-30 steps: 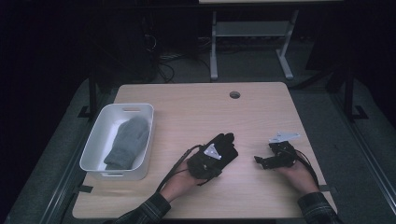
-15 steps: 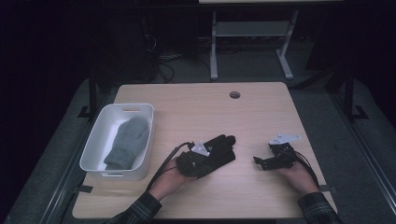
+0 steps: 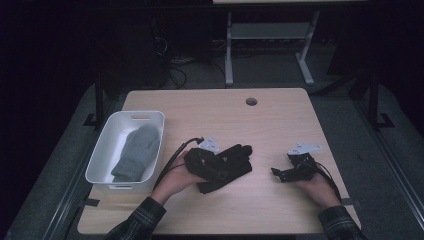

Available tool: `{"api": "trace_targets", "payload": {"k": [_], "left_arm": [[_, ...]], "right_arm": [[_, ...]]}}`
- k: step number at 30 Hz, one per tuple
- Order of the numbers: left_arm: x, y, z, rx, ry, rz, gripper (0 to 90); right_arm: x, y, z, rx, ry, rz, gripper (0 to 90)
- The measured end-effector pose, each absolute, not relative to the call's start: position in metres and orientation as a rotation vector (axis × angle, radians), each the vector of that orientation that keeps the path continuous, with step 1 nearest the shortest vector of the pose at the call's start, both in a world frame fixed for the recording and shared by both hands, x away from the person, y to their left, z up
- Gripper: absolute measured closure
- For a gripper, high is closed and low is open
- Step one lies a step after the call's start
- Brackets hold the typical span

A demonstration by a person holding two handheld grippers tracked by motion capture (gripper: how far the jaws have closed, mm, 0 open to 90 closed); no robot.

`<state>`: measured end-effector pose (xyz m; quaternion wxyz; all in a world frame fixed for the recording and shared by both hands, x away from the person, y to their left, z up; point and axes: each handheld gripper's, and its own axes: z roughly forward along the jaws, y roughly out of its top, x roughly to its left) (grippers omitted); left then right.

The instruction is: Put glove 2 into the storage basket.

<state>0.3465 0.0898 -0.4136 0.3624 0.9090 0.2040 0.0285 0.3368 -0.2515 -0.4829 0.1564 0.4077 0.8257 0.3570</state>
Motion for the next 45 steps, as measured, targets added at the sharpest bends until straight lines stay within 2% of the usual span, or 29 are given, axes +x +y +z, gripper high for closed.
{"api": "trace_targets", "payload": {"k": [8, 33, 41, 45], "left_arm": [[0.365, 0.084, -0.427, 2.348, 0.535, 0.095, 17.5], [0.378, 0.071, -0.462, 2.395, 0.546, 0.106, 12.1], [0.379, 0.073, -0.466, 2.367, 0.557, 0.050, 16.1], [0.376, 0.073, -0.465, 2.368, 0.518, 0.034, 25.6]], "right_arm": [[0.337, -0.251, -0.483, 1.170, 2.363, 1.023, 9.4], [0.337, -0.251, -0.483, 1.170, 2.362, 1.023, 9.4], [0.337, -0.251, -0.483, 1.170, 2.362, 1.023, 9.3], [0.337, -0.251, -0.483, 1.171, 2.362, 1.023, 9.4]]}}
